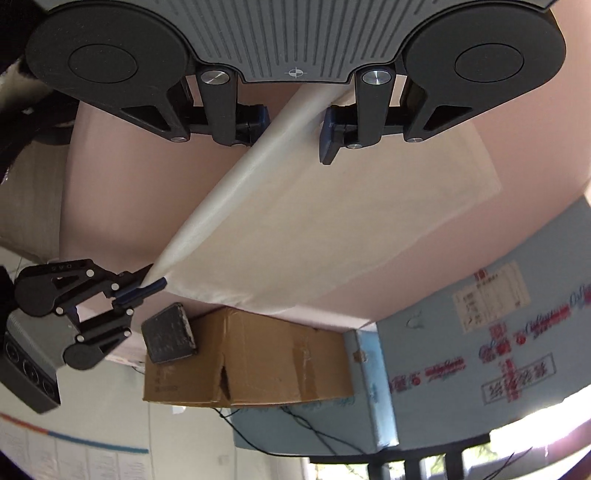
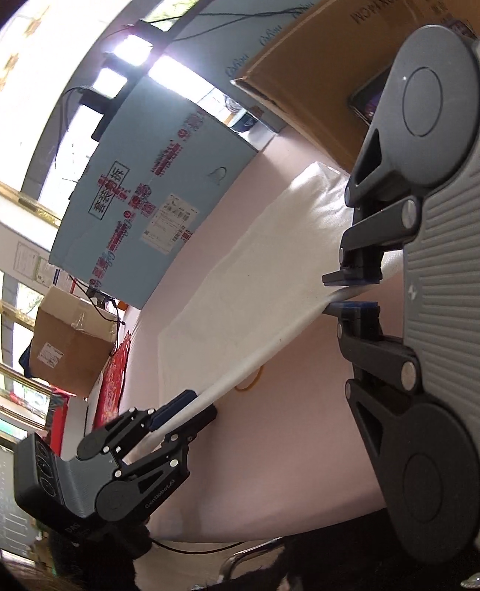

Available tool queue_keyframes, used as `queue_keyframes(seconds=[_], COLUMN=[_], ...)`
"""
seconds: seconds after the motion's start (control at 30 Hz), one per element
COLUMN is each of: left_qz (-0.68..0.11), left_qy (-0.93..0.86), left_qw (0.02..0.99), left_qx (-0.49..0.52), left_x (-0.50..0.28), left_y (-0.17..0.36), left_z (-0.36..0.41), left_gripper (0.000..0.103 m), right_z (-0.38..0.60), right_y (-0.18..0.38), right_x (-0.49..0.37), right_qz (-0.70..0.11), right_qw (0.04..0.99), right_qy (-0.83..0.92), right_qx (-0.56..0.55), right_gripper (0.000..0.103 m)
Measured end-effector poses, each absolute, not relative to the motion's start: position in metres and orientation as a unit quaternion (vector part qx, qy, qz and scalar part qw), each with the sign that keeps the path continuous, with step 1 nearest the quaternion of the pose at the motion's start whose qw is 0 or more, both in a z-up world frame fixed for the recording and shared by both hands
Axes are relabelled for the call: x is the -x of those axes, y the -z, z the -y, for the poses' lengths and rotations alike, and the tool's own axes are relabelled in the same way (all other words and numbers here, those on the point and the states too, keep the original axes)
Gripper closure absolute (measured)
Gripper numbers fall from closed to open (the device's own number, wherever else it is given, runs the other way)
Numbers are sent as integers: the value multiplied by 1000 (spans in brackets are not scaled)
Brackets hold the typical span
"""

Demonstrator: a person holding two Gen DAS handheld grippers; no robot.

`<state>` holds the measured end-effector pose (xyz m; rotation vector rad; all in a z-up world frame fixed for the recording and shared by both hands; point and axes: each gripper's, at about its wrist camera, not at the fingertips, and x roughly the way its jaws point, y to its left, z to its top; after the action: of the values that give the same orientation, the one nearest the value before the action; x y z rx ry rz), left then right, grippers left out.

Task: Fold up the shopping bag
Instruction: 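Fold the bag edge over lengthwise with the right gripper, then release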

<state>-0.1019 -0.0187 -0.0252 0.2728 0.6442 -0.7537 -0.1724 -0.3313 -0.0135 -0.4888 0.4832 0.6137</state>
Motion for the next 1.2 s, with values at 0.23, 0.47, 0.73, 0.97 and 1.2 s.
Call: queue_keyframes(seconds=[0.23, 0.47, 0.73, 0.97, 1.2], left_qz=[-343, -356, -357, -352, -342], left_qy=[363, 352, 343, 325, 275], left_qw=[865, 858, 855, 864, 892], left_qx=[47, 115, 154, 150, 110], left_x=[80, 76, 71, 75, 86], left_y=[35, 38, 44, 42, 34], left_z=[-31, -52, -59, -59, -56], left_gripper=[77, 77, 77, 77, 79], right_z=[369, 381, 421, 420, 389], right_y=[19, 18, 30, 31, 23], right_x=[140, 134, 101, 101, 115], right_qz=[-295, -316, -343, -344, -316], right_qw=[896, 880, 872, 890, 931], right_qy=[-317, -354, -310, -238, -163], right_qx=[97, 5, -162, -180, -85], right_gripper=[79, 89, 82, 83, 85])
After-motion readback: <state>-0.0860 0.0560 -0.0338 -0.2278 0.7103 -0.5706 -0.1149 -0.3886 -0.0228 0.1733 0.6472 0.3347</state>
